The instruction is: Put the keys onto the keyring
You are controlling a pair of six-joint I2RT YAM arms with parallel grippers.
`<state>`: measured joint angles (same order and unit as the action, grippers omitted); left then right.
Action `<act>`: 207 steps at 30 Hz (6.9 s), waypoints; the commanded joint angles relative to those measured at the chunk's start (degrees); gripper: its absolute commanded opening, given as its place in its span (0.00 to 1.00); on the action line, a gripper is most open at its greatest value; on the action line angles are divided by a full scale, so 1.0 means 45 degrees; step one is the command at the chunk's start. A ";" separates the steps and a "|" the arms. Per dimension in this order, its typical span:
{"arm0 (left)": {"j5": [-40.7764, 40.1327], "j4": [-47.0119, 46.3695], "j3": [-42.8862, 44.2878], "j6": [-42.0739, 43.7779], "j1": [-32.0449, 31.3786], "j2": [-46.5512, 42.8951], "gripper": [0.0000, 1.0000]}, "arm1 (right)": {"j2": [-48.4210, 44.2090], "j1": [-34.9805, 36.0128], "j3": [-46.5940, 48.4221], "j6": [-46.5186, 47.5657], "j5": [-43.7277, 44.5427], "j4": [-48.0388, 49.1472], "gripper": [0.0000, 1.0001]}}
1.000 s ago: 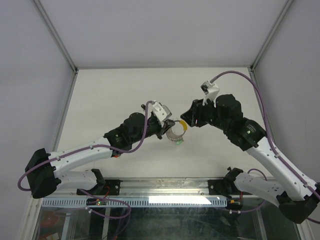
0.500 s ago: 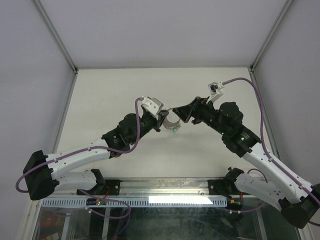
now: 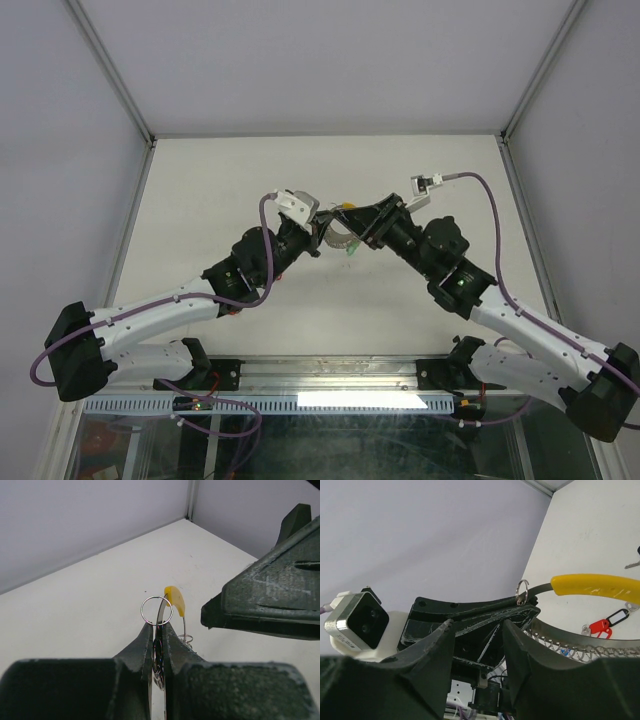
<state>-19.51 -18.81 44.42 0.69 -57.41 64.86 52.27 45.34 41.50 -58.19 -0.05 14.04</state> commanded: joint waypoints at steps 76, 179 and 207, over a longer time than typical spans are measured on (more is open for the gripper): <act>0.0194 -0.0712 -0.0285 0.0301 -0.0094 -0.0585 0.00 | 0.1417 0.0276 0.1916 0.0146 0.1249 -0.1516 0.00; 0.0700 0.0039 0.0031 0.1214 -0.0093 -0.0733 0.00 | 0.1983 -0.1461 0.3402 0.2932 -0.3265 -0.4449 0.40; 0.0756 0.0064 -0.0002 0.1205 -0.0094 -0.0703 0.00 | 0.2388 -0.1368 0.3386 0.2708 -0.3913 -0.3847 0.20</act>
<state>-15.16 -13.37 43.22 6.52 -57.78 62.98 63.13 38.79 54.63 -45.98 -16.67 -6.96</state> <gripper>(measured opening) 0.032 0.211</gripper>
